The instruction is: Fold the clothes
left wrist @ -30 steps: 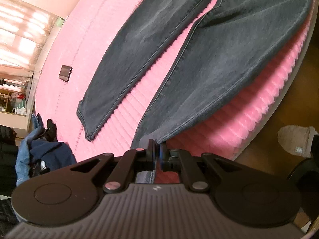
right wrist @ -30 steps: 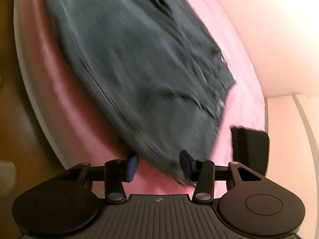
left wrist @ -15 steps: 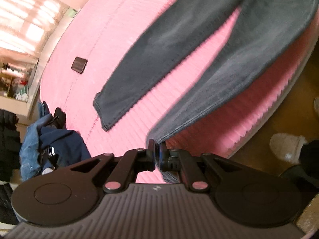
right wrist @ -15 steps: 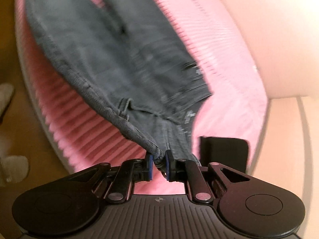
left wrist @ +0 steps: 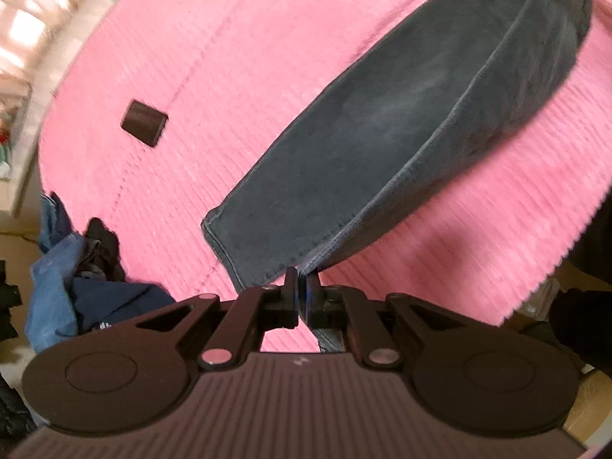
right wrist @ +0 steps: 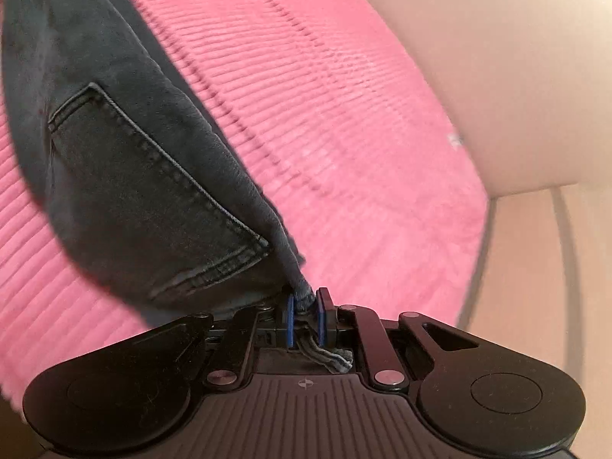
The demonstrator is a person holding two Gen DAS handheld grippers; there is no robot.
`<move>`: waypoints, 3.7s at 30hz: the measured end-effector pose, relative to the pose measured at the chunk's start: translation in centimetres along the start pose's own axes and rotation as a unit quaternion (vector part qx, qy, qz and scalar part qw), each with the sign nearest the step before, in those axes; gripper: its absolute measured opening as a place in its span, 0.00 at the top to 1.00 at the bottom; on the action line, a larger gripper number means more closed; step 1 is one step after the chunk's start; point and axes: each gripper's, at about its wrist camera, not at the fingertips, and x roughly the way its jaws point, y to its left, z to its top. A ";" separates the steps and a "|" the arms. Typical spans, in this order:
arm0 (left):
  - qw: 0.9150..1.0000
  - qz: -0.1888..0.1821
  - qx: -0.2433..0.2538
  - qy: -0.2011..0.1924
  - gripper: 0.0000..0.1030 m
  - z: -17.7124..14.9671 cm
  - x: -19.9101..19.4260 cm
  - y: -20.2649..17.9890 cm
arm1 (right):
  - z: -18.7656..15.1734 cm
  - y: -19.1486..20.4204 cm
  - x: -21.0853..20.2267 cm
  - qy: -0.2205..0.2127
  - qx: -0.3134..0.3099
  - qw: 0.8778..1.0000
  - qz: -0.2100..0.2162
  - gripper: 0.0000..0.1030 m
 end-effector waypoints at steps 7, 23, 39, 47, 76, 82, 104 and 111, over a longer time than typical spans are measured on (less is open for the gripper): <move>0.999 0.004 0.020 0.050 0.96 7.5 9.5 3.2 | 3.4 -1.1 9.9 0.028 -0.018 0.998 0.058 0.91; 0.997 -0.006 0.083 0.004 0.81 9.3 23.0 6.1 | 6.7 0.8 15.5 0.118 0.152 0.981 -0.034 0.16; 0.983 -0.047 -0.156 -0.080 0.68 -4.9 17.9 19.7 | 24.7 18.3 0.7 -0.017 0.237 0.959 0.155 0.16; 0.930 -0.170 -0.300 -0.132 0.41 -9.5 17.9 19.7 | 28.3 21.3 -1.2 -0.027 0.228 0.953 0.198 0.16; 0.938 -0.178 -0.264 -0.138 0.62 -7.3 25.6 19.9 | 27.8 25.1 0.7 0.030 0.312 0.937 0.154 0.16; 0.956 -0.169 -0.183 -0.154 0.91 -3.9 27.3 19.9 | 27.1 26.7 0.9 0.053 0.306 0.939 0.151 0.12; 0.960 0.023 -0.180 -0.212 0.76 -3.9 20.8 9.1 | 10.2 23.6 1.1 -0.086 0.453 0.886 0.050 0.07; 0.943 -0.085 -0.004 -0.323 0.74 1.7 17.1 -8.9 | 1.9 20.1 2.0 -0.177 0.497 0.845 0.090 0.07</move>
